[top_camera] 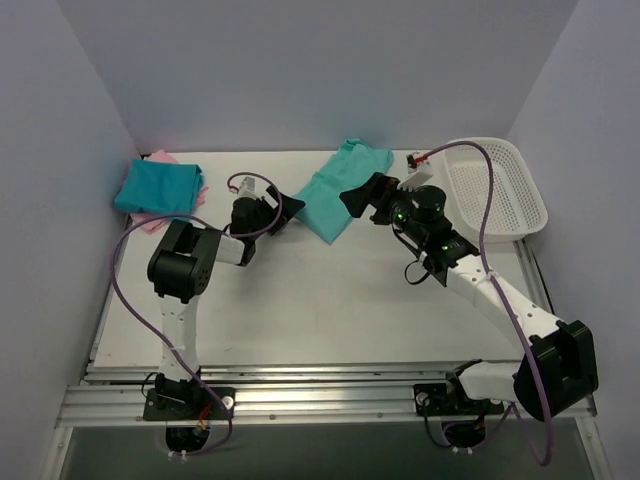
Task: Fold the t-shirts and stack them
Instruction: Fold the tshirt
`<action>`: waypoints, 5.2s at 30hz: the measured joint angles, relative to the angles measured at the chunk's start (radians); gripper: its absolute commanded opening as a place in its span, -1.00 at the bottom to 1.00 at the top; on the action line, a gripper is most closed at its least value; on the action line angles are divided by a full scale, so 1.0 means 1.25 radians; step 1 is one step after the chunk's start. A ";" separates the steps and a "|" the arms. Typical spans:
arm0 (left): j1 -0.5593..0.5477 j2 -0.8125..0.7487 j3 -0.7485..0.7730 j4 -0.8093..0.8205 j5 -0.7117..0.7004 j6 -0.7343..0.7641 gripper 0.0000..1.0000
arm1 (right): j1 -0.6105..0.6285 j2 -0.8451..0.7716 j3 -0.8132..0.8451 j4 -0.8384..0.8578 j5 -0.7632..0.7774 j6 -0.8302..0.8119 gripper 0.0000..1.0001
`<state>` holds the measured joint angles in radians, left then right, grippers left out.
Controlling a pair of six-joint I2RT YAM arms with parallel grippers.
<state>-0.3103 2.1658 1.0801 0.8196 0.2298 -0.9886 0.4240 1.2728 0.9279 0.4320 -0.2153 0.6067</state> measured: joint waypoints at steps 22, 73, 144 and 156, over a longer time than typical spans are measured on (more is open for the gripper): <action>-0.009 0.113 0.110 0.004 -0.096 -0.037 -0.37 | 0.048 -0.204 -0.150 -0.057 0.018 -0.008 0.99; -0.266 -0.474 -0.402 -0.204 -0.346 -0.027 -0.95 | 0.220 0.091 -0.422 0.123 0.301 0.291 0.99; -0.339 -0.554 -0.453 -0.282 -0.396 -0.088 -0.95 | 0.374 -0.043 -0.520 0.076 0.289 0.438 0.57; -0.343 -0.571 -0.468 -0.276 -0.396 -0.089 -0.95 | 0.341 -0.004 -0.481 0.046 0.355 0.394 0.42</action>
<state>-0.7391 1.4517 0.4953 0.4740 -0.2653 -1.1000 0.8509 1.2682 0.3267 0.4896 0.2287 1.0996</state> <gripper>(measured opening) 0.115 0.725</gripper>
